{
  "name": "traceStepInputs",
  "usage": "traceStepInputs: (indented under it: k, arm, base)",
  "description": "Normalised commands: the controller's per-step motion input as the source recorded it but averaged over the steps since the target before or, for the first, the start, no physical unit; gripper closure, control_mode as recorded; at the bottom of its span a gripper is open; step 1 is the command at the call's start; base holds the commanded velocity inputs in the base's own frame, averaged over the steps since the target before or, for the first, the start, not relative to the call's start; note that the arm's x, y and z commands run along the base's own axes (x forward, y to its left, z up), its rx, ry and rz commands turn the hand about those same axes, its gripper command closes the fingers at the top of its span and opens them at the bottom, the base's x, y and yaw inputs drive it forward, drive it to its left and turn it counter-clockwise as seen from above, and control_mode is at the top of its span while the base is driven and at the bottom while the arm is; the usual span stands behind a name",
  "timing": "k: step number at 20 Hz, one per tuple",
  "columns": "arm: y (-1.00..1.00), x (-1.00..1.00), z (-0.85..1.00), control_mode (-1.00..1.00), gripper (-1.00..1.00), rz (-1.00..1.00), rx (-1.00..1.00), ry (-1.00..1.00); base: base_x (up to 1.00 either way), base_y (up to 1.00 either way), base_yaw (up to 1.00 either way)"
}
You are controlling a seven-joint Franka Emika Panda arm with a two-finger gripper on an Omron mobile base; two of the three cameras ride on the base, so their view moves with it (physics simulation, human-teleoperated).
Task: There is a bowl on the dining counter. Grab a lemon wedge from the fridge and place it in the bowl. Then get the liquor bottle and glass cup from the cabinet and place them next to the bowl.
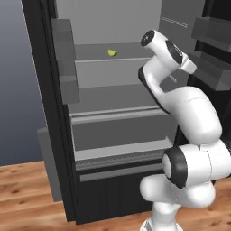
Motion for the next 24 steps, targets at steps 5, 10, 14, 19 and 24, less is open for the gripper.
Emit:
traceStepInputs:
  k: [5,10,14,19,24]
  arm:
    - [0.96,-0.41,0.15,-1.00,-1.00,0.56,0.03,0.18]
    - [0.74,-0.41,0.11,-1.00,-1.00,0.56,0.07,0.27]
    - [0.64,-0.29,0.00,-1.00,-1.00,0.56,0.08,0.32]
    - [0.43,-0.31,0.00,-1.00,-1.00,0.47,0.09,0.30]
    - [0.07,-0.17,0.00,-1.00,-1.00,0.07,0.02,0.20]
  base:
    - [0.00,0.00,0.00]
    - [0.00,0.00,0.00]
    - [0.00,0.00,0.00]
    - [0.00,0.00,0.00]
    - [0.00,0.00,0.00]
